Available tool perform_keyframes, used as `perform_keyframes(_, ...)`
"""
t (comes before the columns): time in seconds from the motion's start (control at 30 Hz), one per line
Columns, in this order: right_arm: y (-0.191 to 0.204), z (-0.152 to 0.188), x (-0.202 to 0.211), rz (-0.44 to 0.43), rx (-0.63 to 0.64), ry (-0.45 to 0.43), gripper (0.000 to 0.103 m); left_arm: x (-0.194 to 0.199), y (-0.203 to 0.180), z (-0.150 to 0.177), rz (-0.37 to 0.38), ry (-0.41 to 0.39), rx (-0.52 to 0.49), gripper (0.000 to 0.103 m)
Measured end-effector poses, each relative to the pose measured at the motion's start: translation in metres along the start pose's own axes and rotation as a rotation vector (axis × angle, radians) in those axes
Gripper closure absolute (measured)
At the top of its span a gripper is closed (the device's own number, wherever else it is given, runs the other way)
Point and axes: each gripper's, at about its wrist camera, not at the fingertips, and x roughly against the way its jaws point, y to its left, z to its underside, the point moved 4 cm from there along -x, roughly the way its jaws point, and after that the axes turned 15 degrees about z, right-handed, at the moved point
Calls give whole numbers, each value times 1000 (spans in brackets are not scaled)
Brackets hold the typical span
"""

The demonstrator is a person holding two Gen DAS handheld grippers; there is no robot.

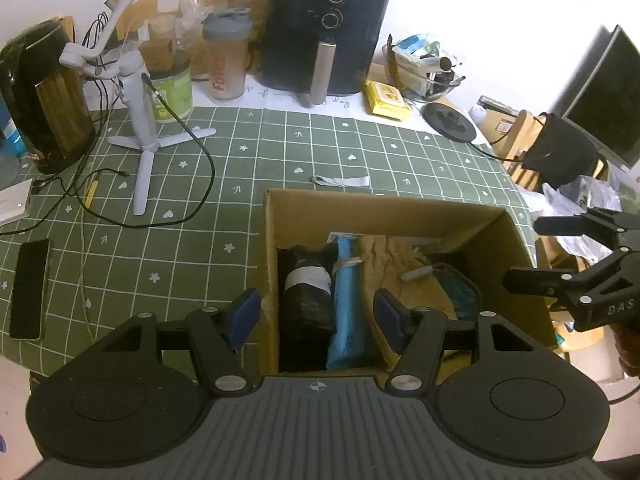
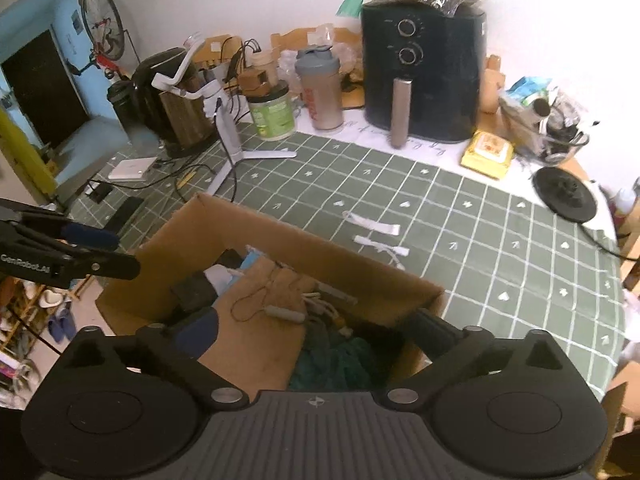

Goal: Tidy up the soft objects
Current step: 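Drop the black lanyard into the box and open the right gripper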

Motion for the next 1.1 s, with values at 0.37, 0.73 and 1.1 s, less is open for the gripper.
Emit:
perform_keyframes(0.37,-5,-3,5,84,13,-40,0,7,0,-12,-31,-38,-10,42)
perform_keyframes(0.73,-26,-8,1,112,-32,-56,0,-3,-5,-29,-75,-67,-66,42)
perform_keyframes(1.1,-47,-6,-17,53,-61,2,0,-19,-14,-45,-94,-32,-143,42)
